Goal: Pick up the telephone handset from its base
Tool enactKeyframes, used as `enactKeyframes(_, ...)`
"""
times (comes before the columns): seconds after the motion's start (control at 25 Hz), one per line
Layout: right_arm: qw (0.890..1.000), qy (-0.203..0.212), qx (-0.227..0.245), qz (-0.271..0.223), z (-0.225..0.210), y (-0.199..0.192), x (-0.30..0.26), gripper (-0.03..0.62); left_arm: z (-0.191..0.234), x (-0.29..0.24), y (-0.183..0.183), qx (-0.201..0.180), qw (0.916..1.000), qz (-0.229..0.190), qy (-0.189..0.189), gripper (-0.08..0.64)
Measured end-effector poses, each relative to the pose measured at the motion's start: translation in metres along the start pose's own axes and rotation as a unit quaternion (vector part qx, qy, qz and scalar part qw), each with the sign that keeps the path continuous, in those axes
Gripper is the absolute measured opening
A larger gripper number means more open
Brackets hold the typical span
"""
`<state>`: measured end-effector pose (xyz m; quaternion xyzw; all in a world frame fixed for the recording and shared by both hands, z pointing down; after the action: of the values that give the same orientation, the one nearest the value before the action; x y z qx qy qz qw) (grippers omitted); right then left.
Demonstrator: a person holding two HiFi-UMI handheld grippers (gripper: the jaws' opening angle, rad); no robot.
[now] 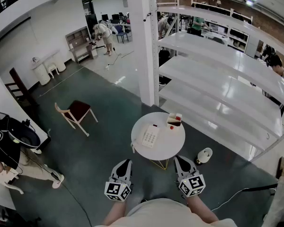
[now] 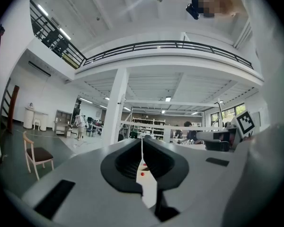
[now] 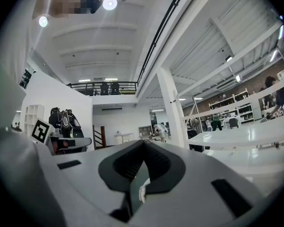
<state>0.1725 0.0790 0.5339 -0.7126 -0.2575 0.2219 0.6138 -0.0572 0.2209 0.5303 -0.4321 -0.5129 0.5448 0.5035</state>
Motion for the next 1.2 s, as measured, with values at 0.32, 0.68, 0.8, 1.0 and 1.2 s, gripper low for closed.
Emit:
enactKeyframes(0.32,1.0,-0.002,0.0,0.002,-0.004,-0.005,0.001,0.008,-0.002,-0.003,-0.006,0.001,1.0,0.003,0.0,0.025)
enactKeyframes(0.68,1.0,-0.001,0.001,0.003,-0.003,-0.002,0.0,0.008,0.002,-0.003,-0.004,0.009,0.9999,0.001,0.005,0.025)
enactKeyframes(0.8,1.0,-0.002,-0.001,0.003,-0.003,-0.001,0.002,0.009,0.0,-0.002,-0.003,0.0,0.9999,0.01,0.01,0.025)
enactKeyframes(1.0,1.0,-0.003,-0.004,0.004,0.002,0.0,0.001,0.009,0.001,0.004,0.002,0.001,1.0,-0.002,0.001,0.025)
enactKeyframes(1.2,1.0,-0.008,-0.001,0.002,0.012,-0.004,-0.002,0.009,0.011,0.011,0.001,0.003,1.0,-0.004,-0.006,0.025)
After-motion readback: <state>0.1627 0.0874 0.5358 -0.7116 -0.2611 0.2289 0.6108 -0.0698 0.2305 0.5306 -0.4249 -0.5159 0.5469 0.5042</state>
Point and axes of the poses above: the fingertips, and each gripper's own axes: x backward along the fingers, z to its left, y out of its top, the point moved 5 cm from there along x, backward along the fingers, and after that the axes turned 10 degrees about -y, right-handed, at the moved point
